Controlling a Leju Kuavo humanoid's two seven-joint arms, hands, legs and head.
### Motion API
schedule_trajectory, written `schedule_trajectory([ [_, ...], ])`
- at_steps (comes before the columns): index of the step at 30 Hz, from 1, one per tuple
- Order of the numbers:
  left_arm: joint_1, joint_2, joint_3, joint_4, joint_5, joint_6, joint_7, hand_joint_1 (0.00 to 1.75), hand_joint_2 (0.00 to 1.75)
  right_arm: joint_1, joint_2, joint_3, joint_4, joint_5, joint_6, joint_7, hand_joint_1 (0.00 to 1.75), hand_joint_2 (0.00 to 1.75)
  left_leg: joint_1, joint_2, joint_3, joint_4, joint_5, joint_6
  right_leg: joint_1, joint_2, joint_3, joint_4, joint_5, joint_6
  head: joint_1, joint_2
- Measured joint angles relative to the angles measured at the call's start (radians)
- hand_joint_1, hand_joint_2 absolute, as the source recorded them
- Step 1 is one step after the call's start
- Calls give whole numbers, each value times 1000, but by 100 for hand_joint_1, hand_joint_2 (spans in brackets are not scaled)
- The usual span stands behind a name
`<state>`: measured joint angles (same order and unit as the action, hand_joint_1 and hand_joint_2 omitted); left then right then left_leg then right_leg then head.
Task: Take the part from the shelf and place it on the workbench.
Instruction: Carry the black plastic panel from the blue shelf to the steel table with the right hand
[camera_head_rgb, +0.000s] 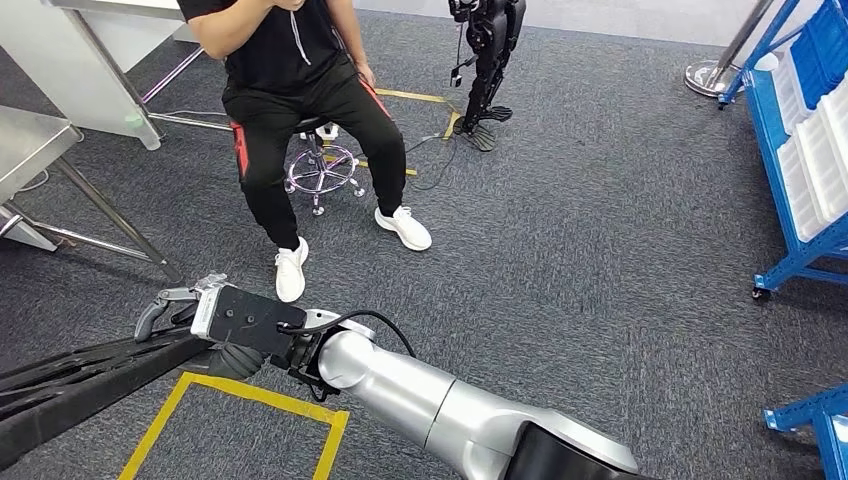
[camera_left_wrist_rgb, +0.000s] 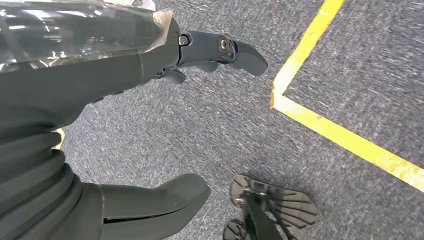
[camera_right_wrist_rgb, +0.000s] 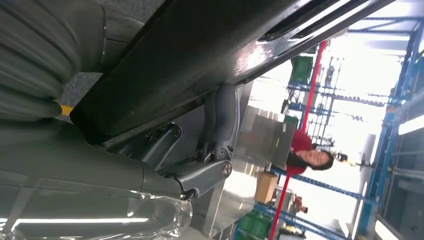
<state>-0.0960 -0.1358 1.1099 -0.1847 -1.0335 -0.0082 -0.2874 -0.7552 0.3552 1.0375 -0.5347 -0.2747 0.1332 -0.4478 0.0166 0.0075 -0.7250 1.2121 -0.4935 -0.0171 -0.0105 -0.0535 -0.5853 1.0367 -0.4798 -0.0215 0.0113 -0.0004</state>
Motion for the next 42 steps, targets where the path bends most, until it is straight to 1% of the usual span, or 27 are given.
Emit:
schedule_trajectory([
  [2, -2, 1, -1, 0, -10, -5, -8, 0, 175, 1, -1, -16, 0, 41, 1, -2, 175, 175, -6, 40, 68, -127, 49, 9, 6, -17, 4, 0, -5, 5, 0, 0],
  [4, -4, 3, -4, 0, -20, -7, -12, 0, 175, 10, -4, -51, 0, 105, 10, -4, 175, 175, -15, 59, 97, -182, 57, 19, 12, -34, 10, -2, -11, 14, 1, 0],
  [6, -3, 5, -6, 0, -25, -8, -13, 0, 175, 28, -7, -94, -1, 164, 21, -5, 175, 175, -16, 36, 100, -189, 58, 31, 14, -49, 17, -6, -15, 24, 1, 0],
  [8, -1, 7, -6, 0, -28, -9, -14, 0, 175, 42, -9, -134, -3, 201, 29, -5, 175, 175, -11, 15, 108, -199, 65, 42, 13, -20, 10, 18, -30, 31, 2, 0],
  [10, -2, 8, -6, 0, -33, -14, -18, 0, 175, 52, -18, -167, -4, 220, 33, -5, 175, 175, -7, -7, 113, -205, 69, 51, 9, 29, -38, 117, -73, 29, 2, 0],
  [12, -3, 9, -7, 0, -39, -19, -20, 0, 175, 68, -30, -193, -4, 233, 36, -5, 175, 175, -7, -34, 113, -204, 69, 55, 8, 47, -105, 241, -114, 29, 2, 0],
  [13, -1, 9, -8, 0, -41, -20, -20, 0, 175, 76, -34, -204, -4, 238, 37, -5, 175, 175, -7, -48, 113, -204, 69, 56, 8, 49, -124, 266, -115, 33, 2, 0],
  [14, 0, 9, -8, 0, -41, -21, -20, 0, 175, 81, -36, -213, -4, 244, 40, -5, 175, 175, -6, -62, 113, -203, 68, 55, 7, 50, -125, 255, -101, 40, 2, 0],
  [15, 1, 9, -9, 0, -40, -21, -20, 0, 175, 83, -37, -221, -4, 250, 44, -5, 175, 175, -6, -76, 114, -203, 68, 54, 5, 55, -108, 205, -74, 48, 2, 0],
  [16, 1, 9, -9, 0, -39, -20, -20, 0, 175, 83, -36, -230, -4, 256, 49, -6, 175, 175, -6, -89, 114, -202, 67, 52, 3, 70, -78, 133, -40, 55, 2, 0],
  [17, 1, 9, -9, 0, -38, -20, -20, 0, 175, 83, -36, -237, -4, 262, 52, -6, 175, 175, -8, -101, 114, -199, 64, 48, 1, 86, -49, 67, -11, 57, 2, 0],
  [19, 3, 9, -8, 0, -37, -18, -19, 0, 175, 82, -34, -250, -4, 270, 57, -6, 175, 175, -10, -119, 110, -196, 61, 39, 0, 106, -15, -3, 18, 49, 2, 0],
  [21, 7, 10, -8, 0, -36, -16, -19, 0, 175, 81, -28, -262, -4, 276, 62, -6, 175, 175, -7, -130, 106, -197, 61, 28, 1, 94, -11, -7, 21, 34, 2, 0],
  [22, 8, 10, -8, 0, -36, -15, -19, 0, 175, 78, -23, -268, -4, 278, 65, -6, 175, 175, -7, -120, 104, -192, 58, 23, -1, 88, -9, -8, 22, 28, 1, 0],
  [24, 7, 10, -8, 0, -37, -14, -19, 0, 175, 70, -17, -277, -3, 279, 69, -6, 175, 175, -7, -74, 80, -141, 28, 12, -7, 70, -3, -12, 21, 15, -1, 0],
  [25, 5, 9, -8, 0, -38, -14, -19, 0, 175, 68, -17, -282, -3, 280, 70, -6, 175, 175, -7, -44, 54, -88, 2, 8, -5, 60, -1, -12, 19, 10, -2, 0],
  [26, 3, 9, -9, 0, -41, -14, -19, 0, 175, 67, -18, -287, -2, 280, 70, -6, 175, 175, -5, -27, 21, -23, -27, 3, -3, 48, 1, -12, 16, 6, -3, 0],
  [28, 3, 9, -11, 0, -49, -14, -19, 0, 175, 68, -21, -297, 1, 284, 68, -9, 175, 175, -1, -13, -34, 73, -54, -2, -1, 26, 2, -12, 13, 3, -3, 0],
  [29, 5, 9, -12, 0, -53, -15, -19, 0, 175, 69, -24, -302, 2, 287, 66, -12, 175, 175, 1, -10, -38, 75, -43, -3, -1, 15, 3, -12, 11, 2, -3, 0],
  [30, 5, 9, -13, 0, -57, -15, -19, 0, 175, 70, -25, -307, 3, 290, 64, -16, 175, 175, 2, -5, -22, 37, -15, -3, -1, 5, 5, -12, 9, 3, -3, 0],
  [32, 5, 11, -17, 0, -64, -16, -19, 0, 175, 70, -28, -319, 3, 294, 58, -21, 175, 175, 0, 28, 48, -97, 46, 1, 2, -12, 11, -11, 4, 9, -3, 0],
  [34, 2, 12, -22, 0, -67, -17, -19, 0, 175, 70, -32, -329, 3, 298, 52, -23, 175, 175, -8, 54, 92, -181, 68, 11, 10, -27, 15, -12, -2, 18, -1, 0],
  [35, 0, 12, -24, 0, -70, -18, -20, 0, 175, 71, -34, -333, 3, 300, 51, -23, 175, 175, -13, 53, 94, -188, 64, 16, 13, -35, 17, -13, -4, 24, 0, 0],
  [37, -1, 12, -24, 0, -74, -19, -20, 0, 175, 72, -35, -340, 2, 304, 48, -24, 175, 175, -13, 30, 95, -194, 67, 29, 12, -48, 21, -15, -9, 34, 0, 0],
  [39, -1, 11, -26, 0, -76, -19, -20, 0, 175, 72, -36, -344, -1, 306, 47, -24, 175, 175, -8, 10, 104, -204, 73, 42, 9, -20, 8, 21, -29, 41, 1, 0],
  [41, -5, 12, -29, 0, -76, -19, -20, 0, 175, 74, -43, -346, -2, 307, 46, -26, 175, 175, -5, -12, 108, -208, 77, 51, 7, 28, -48, 136, -75, 38, 2, 0],
  [42, -6, 12, -31, 0, -77, -19, -19, 0, 175, 78, -48, -347, -2, 308, 46, -26, 175, 175, -5, -25, 108, -208, 77, 53, 7, 40, -86, 206, -98, 36, 2, 0],
])
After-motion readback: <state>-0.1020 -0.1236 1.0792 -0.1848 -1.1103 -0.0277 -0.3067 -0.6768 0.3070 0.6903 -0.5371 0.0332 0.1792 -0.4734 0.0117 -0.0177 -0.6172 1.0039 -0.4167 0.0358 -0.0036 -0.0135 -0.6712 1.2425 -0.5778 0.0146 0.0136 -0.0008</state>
